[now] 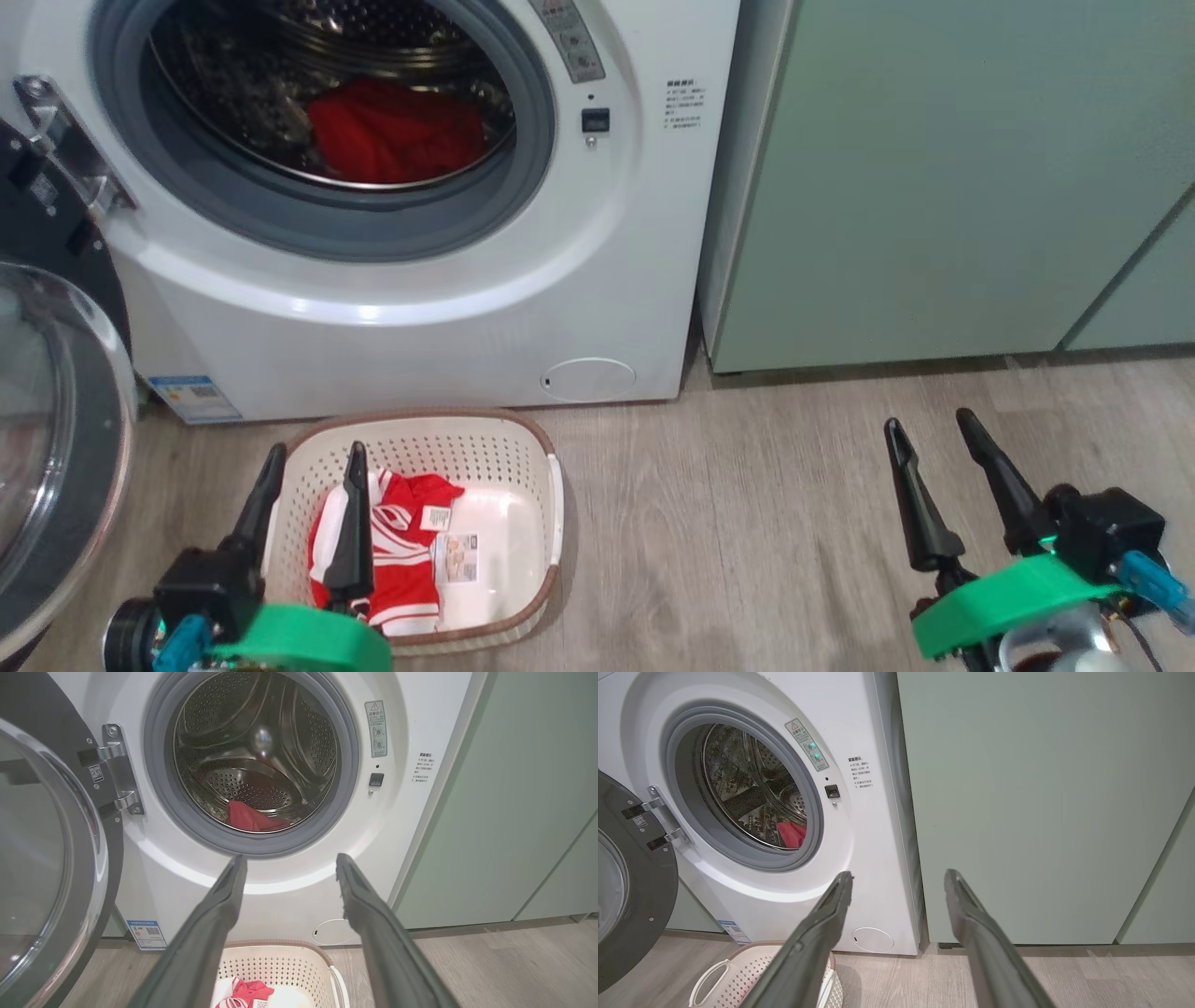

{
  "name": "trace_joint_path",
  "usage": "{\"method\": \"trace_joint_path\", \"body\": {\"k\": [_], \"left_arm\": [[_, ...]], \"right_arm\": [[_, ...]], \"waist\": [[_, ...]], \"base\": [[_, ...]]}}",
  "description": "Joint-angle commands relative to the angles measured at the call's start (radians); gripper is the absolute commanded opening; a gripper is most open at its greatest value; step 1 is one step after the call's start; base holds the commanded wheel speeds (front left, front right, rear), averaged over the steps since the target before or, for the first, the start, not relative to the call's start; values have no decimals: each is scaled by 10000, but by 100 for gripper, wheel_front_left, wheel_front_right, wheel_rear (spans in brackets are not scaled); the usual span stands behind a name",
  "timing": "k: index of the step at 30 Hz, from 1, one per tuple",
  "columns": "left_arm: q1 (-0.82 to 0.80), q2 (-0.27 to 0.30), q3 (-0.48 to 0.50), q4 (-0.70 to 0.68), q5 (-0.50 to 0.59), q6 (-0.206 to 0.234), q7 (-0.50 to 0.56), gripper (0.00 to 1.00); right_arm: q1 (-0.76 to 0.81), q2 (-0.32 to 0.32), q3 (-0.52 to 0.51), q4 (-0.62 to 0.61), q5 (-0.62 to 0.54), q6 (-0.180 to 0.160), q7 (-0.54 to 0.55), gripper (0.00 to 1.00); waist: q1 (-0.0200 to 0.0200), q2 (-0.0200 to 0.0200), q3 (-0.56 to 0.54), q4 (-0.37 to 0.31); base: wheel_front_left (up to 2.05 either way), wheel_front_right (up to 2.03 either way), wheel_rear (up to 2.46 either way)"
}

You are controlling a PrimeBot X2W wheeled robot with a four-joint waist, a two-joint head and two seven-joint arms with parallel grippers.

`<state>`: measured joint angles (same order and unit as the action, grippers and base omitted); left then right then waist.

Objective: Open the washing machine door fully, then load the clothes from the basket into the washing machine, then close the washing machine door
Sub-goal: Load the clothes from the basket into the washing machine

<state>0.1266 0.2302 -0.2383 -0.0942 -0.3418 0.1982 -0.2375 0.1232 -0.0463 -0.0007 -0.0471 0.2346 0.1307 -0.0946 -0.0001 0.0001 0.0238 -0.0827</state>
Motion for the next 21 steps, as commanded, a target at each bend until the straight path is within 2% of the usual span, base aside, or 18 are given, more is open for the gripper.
{"method": "trace_joint_path", "body": {"k": [1, 21], "left_arm": [[-234, 85, 308, -366, 53, 86, -15, 100], [-252, 108, 297, -356, -20, 260, 14, 100]], "right_arm": [[-114, -39, 163, -448, -84, 0, 67, 100], [-16, -39, 96, -739, -63, 0, 248, 100]], "waist": [[1, -1, -128, 16], [1, -1, -173, 62]], "base": [[0, 0, 0], [0, 0, 0]]}}
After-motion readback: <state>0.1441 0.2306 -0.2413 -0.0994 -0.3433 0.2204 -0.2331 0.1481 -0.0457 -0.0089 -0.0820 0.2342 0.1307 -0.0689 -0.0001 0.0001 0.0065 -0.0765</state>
